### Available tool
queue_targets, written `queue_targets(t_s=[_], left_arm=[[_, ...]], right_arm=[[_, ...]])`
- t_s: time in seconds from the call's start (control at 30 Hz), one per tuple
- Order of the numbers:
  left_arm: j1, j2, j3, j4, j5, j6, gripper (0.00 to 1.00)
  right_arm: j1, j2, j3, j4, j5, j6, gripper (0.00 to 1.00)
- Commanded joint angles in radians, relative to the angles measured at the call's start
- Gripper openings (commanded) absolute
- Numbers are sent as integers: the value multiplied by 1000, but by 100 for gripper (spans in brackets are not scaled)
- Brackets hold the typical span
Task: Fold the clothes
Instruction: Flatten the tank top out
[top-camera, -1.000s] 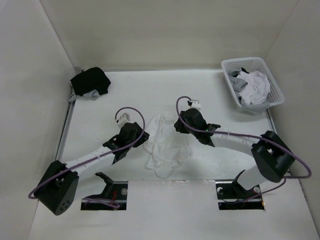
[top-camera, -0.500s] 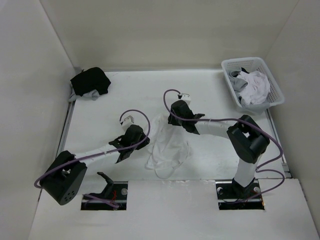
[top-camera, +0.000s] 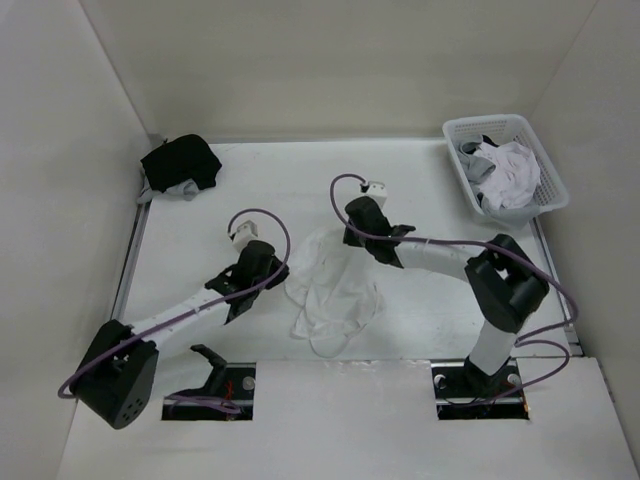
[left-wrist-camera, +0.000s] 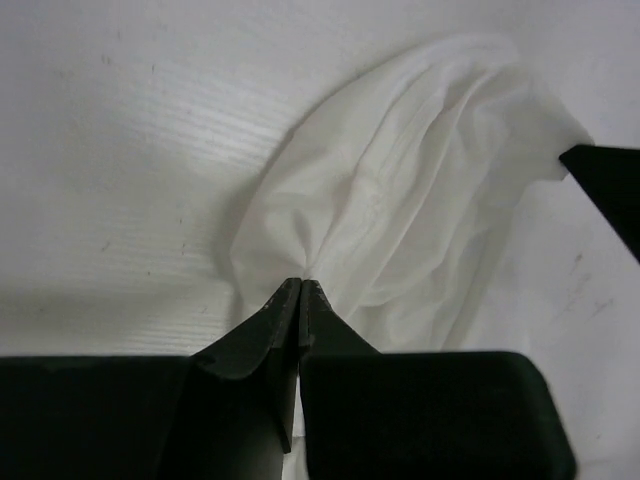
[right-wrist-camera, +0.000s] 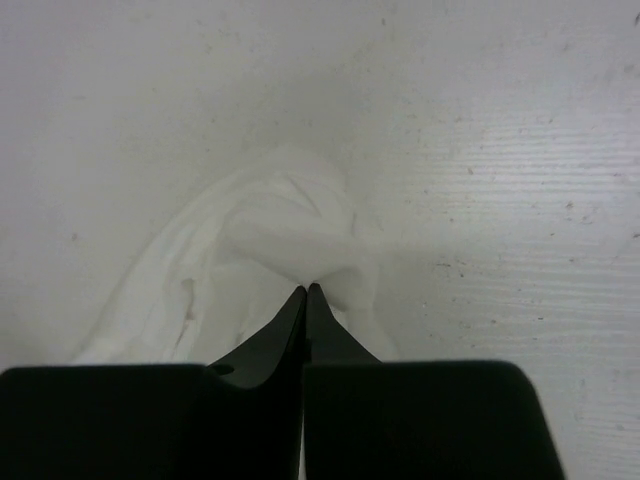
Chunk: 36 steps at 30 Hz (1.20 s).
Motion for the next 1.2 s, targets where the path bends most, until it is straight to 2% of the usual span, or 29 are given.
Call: queue_targets(t_s=[0.0, 0.13, 0.2, 0.23, 0.27, 0.37, 0.43, 0.5, 0.6, 0.73, 0.83, 0.9, 1.0, 1.03, 1.1, 1.17], left_arm=[[48, -101, 138, -11, -17, 78, 0], [139, -92, 276, 7, -1, 108, 0], [231, -23, 406, 58, 32, 99, 0], [289, 21, 501, 84, 69, 58, 0], [321, 51, 570, 96, 86, 40, 0], [424, 135, 863, 73, 176, 27, 0], [464, 143, 984, 29, 220, 35, 0], [492, 117, 1020, -3, 244, 36, 0], [487, 53, 945, -5, 237, 36, 0], [473, -36, 752, -8, 232, 20, 3], [487, -112, 541, -13, 244, 15, 7], [490, -153, 398, -16, 244, 15, 14], [487, -259, 147, -39, 246, 18, 43], [490, -292, 93, -58, 246, 18, 48], [496, -387, -44, -123, 247, 21, 51], [495, -428, -99, -146, 235, 42, 50]], right_arm=[[-11, -199, 46, 51, 58, -57, 0], [-46, -260, 153, 28, 27, -123, 0], [-75, -250, 257, 5, 12, -161, 0], [-98, -231, 374, -33, -8, -182, 0], [-107, -222, 424, -52, -20, -193, 0], [-134, -207, 711, -179, -57, -255, 0], [-129, -225, 803, -214, -54, -307, 0], [-129, -257, 816, -222, -60, -330, 0], [-118, -343, 683, -207, -92, -329, 1], [-71, -476, 317, -88, -94, -272, 5], [-49, -542, 56, -17, -85, -197, 8], [-23, -573, -151, 26, -85, -126, 15], [50, -599, -380, 55, -78, -27, 34], [75, -599, -444, 48, -68, 16, 38], [93, -602, -509, 11, -59, 79, 39], [93, -608, -517, -15, -45, 102, 40]])
